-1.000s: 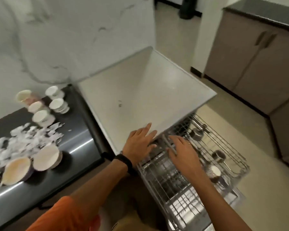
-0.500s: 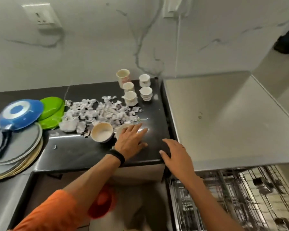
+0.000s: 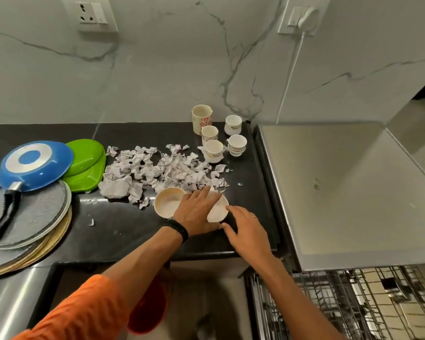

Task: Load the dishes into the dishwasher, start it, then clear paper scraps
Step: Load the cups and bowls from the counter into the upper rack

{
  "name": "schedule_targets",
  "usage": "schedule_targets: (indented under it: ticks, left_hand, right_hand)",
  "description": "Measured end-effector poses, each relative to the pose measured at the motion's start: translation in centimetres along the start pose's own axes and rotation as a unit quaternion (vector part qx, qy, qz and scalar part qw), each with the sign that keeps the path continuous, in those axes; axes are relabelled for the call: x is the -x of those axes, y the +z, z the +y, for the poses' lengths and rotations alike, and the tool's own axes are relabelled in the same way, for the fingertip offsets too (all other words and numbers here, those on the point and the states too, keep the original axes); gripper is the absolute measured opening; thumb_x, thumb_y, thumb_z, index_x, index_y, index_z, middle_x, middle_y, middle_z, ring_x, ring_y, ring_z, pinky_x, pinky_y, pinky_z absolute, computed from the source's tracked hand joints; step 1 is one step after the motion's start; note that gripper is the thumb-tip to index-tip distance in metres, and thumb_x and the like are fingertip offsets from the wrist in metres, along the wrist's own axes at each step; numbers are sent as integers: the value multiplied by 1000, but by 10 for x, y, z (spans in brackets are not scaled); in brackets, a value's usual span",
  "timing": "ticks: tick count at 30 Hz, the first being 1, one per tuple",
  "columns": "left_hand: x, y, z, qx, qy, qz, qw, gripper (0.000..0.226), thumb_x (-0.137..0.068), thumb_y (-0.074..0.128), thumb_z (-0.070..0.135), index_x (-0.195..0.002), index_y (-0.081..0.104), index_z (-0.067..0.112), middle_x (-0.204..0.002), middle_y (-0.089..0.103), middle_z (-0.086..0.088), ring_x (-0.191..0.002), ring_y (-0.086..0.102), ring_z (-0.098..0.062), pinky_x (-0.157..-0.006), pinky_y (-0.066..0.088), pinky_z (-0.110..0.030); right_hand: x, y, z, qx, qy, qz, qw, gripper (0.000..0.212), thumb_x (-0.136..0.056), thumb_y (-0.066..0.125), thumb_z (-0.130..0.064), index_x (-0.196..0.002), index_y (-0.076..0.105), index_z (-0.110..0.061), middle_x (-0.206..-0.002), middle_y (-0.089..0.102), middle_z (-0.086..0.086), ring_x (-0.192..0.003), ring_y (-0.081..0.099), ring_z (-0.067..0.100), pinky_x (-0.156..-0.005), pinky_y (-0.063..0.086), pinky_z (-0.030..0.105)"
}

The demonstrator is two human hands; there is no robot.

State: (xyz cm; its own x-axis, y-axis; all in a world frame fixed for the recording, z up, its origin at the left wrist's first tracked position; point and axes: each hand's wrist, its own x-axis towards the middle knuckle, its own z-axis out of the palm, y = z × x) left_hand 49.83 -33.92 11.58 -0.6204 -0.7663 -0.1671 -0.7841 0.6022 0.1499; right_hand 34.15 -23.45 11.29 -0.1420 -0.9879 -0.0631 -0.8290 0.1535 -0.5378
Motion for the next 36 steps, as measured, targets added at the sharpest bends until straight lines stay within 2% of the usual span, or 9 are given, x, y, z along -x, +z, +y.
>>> schedule_targets:
  ticks: [5,11,14,17,21,24,26,30,36]
  left_hand:
    - [-12,4,0,38,13,18,999,103,-71,72,72,-155,25,34,-148,44,-5,-134,45,-29,-110,41,-47]
    - [-28,6,46,263,22,54,963,99,-75,72,71,-156,23,43,-139,44,-6,-124,53,-28,-98,48,-37]
    - [-41,16,87,345,50,4,937,91,-81,72,65,-155,20,55,-130,39,2,-119,51,-23,-98,45,-31]
    - [-49,21,136,381,96,-50,918,82,-79,70,67,-146,22,67,-128,37,5,-112,55,-23,-99,53,-37]
    - [-56,31,210,445,127,-105,880,69,-73,72,65,-132,38,56,-133,43,2,-110,64,-24,-93,58,-37]
    - [-60,45,269,490,145,-156,845,64,-78,78,54,-127,38,44,-134,49,-2,-106,69,-19,-80,59,-26]
    - [-59,52,303,495,148,-186,835,61,-82,78,48,-126,36,40,-129,54,0,-103,69,-15,-76,60,-26]
    - [-61,76,367,471,154,-240,835,62,-80,74,55,-123,34,37,-123,58,3,-102,69,-16,-82,61,-37]
    - [-82,122,443,360,191,-300,862,61,-78,77,61,-124,47,33,-122,62,6,-105,66,-14,-89,58,-37]
  right_hand:
    - [5,-3,12,-21,24,17,999,52,-100,59,-44,-148,45,-30,-147,50,-10,-132,48,13,-104,44,28]
    - [34,-17,42,-127,102,71,984,61,-102,37,-62,-157,25,-37,-157,38,-8,-137,47,11,-109,46,36]
    - [59,-25,70,-168,142,106,970,60,-101,30,-67,-156,25,-42,-156,40,-8,-137,47,12,-110,46,35]
    - [89,-35,94,-231,191,145,943,58,-100,29,-72,-152,28,-46,-151,47,-9,-132,52,10,-106,50,40]
    - [132,-55,124,-268,235,207,911,51,-102,31,-69,-149,30,-51,-141,56,-14,-117,61,3,-96,56,38]
    - [167,-70,148,-287,256,242,891,44,-101,33,-69,-144,23,-64,-134,61,-17,-98,64,-8,-88,58,33]
    - [187,-80,163,-309,276,263,871,44,-100,35,-70,-140,15,-71,-132,61,-18,-95,64,-6,-87,56,32]
    - [226,-97,214,-325,308,301,842,53,-101,43,-63,-150,26,-53,-140,52,-20,-113,62,-2,-93,54,25]
    - [277,-92,310,-335,336,308,825,55,-96,58,-61,-146,38,-46,-136,54,-13,-117,61,10,-94,58,44]
